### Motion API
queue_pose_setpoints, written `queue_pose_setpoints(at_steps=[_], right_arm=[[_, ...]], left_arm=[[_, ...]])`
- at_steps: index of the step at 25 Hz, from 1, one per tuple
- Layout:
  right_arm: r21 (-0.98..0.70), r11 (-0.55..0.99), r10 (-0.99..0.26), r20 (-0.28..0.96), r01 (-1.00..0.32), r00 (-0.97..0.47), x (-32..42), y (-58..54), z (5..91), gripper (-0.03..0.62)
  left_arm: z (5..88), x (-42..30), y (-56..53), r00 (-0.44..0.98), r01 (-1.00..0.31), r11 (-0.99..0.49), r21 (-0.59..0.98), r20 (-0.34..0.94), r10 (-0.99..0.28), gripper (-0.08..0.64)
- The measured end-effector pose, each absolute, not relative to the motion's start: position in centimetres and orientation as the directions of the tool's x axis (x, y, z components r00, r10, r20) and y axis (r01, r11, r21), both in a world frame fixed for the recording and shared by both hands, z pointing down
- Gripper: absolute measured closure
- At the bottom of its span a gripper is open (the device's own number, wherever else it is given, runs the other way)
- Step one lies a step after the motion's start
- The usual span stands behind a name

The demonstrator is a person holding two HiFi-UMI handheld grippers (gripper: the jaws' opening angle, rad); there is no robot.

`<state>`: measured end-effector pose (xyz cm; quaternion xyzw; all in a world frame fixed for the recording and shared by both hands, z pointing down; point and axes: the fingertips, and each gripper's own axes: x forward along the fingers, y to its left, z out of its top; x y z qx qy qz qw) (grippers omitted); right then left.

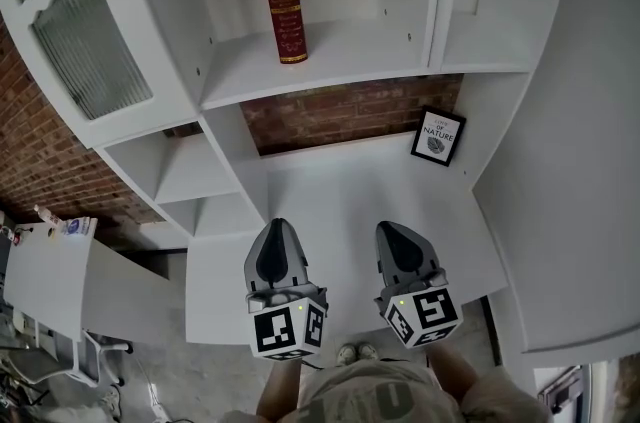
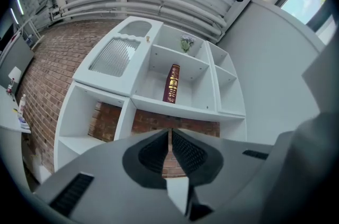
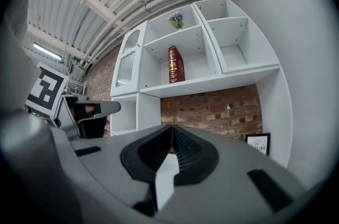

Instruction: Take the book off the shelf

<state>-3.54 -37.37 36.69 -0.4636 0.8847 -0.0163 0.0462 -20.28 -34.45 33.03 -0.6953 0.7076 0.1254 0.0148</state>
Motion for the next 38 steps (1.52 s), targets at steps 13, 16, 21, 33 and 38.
queue_pose_setpoints(at_steps=[13, 16, 21, 33, 38], right_arm=[[-0.105, 0.531, -0.846, -0.119, -0.841, -0.519, 0.1, -36.4, 34.2, 0.577], [-0.125, 0.49, -0.87, -0.138, -0.863, -0.474, 2.2, -36.3, 33.7, 0.577], [-0.165, 0.412, -0.909, -0.137, -0.896, -0.393, 5.6, -36.7, 33.9, 0.577], [-0.244, 0.342, -0.94, -0.096, -0.908, -0.328, 8.2, -38.3, 35.9, 0.577], [-0.249, 0.355, -0.935, -0.112, -0.901, -0.337, 7.4, -38.8, 35.3, 0.577]], left_arm=[[6.4, -18.2, -50.6, 0.135, -0.991, -0.121, -0.059, -0.399, -0.907, 0.17], [6.4, -19.8, -56.9, 0.047, -0.999, -0.04, -0.032, -0.265, -0.963, 0.17], [8.1, -21.4, -63.4, -0.074, -0.994, 0.084, -0.074, -0.125, -0.989, 0.172], [10.7, -21.9, -67.9, -0.066, -0.997, 0.066, -0.045, 0.001, -0.998, 0.201], [10.6, -22.0, -68.1, -0.093, -0.995, 0.093, -0.044, 0.0, -0.996, 0.291]])
